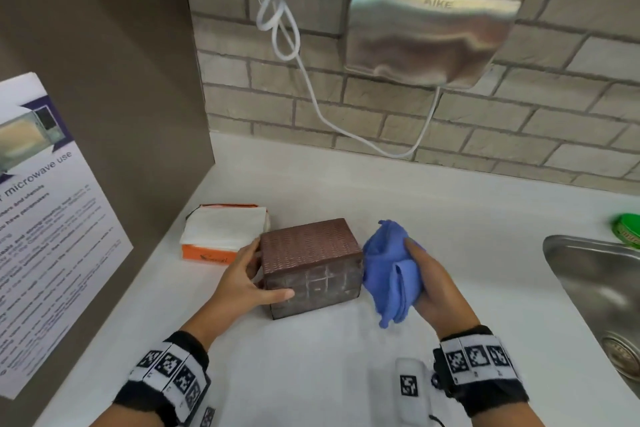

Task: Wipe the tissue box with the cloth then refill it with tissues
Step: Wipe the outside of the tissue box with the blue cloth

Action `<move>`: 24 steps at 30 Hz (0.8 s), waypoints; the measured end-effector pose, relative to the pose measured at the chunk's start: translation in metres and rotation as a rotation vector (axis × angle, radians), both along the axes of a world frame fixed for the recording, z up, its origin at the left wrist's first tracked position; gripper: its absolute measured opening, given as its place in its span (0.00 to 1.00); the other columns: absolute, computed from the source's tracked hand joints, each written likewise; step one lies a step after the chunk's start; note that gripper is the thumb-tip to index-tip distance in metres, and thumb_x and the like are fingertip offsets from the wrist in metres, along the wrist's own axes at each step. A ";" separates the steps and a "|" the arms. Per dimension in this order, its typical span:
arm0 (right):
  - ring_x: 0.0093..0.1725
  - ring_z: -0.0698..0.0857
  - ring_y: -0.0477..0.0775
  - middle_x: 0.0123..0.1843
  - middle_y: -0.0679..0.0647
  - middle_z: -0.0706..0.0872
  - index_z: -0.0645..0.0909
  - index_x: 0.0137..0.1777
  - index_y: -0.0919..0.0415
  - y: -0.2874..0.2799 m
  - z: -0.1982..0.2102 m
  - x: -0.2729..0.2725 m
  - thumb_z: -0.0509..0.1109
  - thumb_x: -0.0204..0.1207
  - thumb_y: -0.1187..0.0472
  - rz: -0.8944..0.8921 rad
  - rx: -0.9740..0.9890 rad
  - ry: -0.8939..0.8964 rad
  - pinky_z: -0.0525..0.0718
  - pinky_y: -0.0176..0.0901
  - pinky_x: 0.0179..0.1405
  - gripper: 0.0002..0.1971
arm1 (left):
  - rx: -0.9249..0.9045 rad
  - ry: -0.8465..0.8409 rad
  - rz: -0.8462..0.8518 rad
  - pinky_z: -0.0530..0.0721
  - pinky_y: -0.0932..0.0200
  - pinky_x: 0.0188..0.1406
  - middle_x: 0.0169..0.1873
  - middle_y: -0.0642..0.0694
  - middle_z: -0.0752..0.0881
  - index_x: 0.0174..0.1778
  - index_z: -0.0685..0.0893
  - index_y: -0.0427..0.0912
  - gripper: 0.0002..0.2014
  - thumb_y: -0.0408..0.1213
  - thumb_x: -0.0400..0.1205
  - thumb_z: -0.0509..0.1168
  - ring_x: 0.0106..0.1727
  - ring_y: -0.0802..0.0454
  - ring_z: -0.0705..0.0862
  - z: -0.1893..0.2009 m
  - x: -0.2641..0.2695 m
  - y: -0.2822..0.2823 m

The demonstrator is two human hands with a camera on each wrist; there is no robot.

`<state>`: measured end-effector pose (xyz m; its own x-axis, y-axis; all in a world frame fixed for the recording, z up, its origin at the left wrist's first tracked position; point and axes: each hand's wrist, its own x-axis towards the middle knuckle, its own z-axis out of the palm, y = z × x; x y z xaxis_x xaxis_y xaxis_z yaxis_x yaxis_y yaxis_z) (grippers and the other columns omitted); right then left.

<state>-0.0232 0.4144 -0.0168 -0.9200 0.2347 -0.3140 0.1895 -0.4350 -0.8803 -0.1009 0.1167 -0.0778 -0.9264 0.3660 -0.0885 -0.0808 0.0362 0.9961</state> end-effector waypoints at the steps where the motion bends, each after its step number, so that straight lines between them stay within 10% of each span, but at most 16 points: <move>1: 0.65 0.84 0.59 0.69 0.65 0.82 0.82 0.67 0.58 0.001 -0.005 0.011 0.67 0.79 0.46 0.051 -0.137 0.035 0.82 0.53 0.67 0.22 | 0.037 -0.022 0.014 0.87 0.63 0.58 0.67 0.54 0.83 0.70 0.74 0.67 0.49 0.31 0.58 0.88 0.66 0.61 0.84 0.003 0.003 -0.003; 6: 0.71 0.80 0.60 0.76 0.58 0.77 0.62 0.78 0.39 -0.024 -0.036 0.033 0.81 0.63 0.46 0.220 -0.250 0.033 0.77 0.58 0.72 0.45 | 0.285 -0.144 -0.027 0.89 0.57 0.52 0.59 0.45 0.90 0.68 0.81 0.51 0.50 0.47 0.46 0.90 0.61 0.49 0.89 0.026 0.010 -0.007; 13: 0.66 0.84 0.60 0.67 0.61 0.85 0.71 0.72 0.66 -0.075 -0.022 0.029 0.87 0.57 0.57 0.418 -0.157 0.085 0.84 0.48 0.61 0.44 | 0.429 -0.251 -0.100 0.90 0.56 0.48 0.57 0.38 0.91 0.68 0.79 0.38 0.55 0.42 0.43 0.91 0.56 0.47 0.91 0.031 0.024 0.005; 16: 0.65 0.85 0.60 0.66 0.60 0.86 0.75 0.71 0.64 -0.073 -0.013 0.023 0.88 0.55 0.56 0.420 -0.030 0.081 0.85 0.45 0.59 0.43 | 0.297 -0.226 -0.135 0.88 0.55 0.56 0.66 0.40 0.86 0.77 0.72 0.44 0.61 0.45 0.46 0.91 0.63 0.49 0.88 0.036 0.022 -0.004; 21: 0.65 0.85 0.57 0.66 0.56 0.86 0.69 0.75 0.59 -0.053 -0.003 0.020 0.82 0.64 0.67 0.454 0.228 0.069 0.85 0.44 0.59 0.39 | 0.072 -0.037 -0.212 0.78 0.60 0.70 0.77 0.72 0.68 0.78 0.58 0.74 0.65 0.52 0.48 0.89 0.75 0.66 0.73 0.067 0.005 -0.022; 24: 0.65 0.85 0.51 0.65 0.50 0.86 0.67 0.74 0.49 -0.050 0.004 0.015 0.79 0.67 0.71 0.533 0.372 0.066 0.85 0.41 0.59 0.38 | -0.062 0.032 -0.359 0.63 0.49 0.83 0.80 0.68 0.66 0.78 0.61 0.73 0.58 0.49 0.55 0.88 0.82 0.61 0.63 0.085 -0.007 -0.009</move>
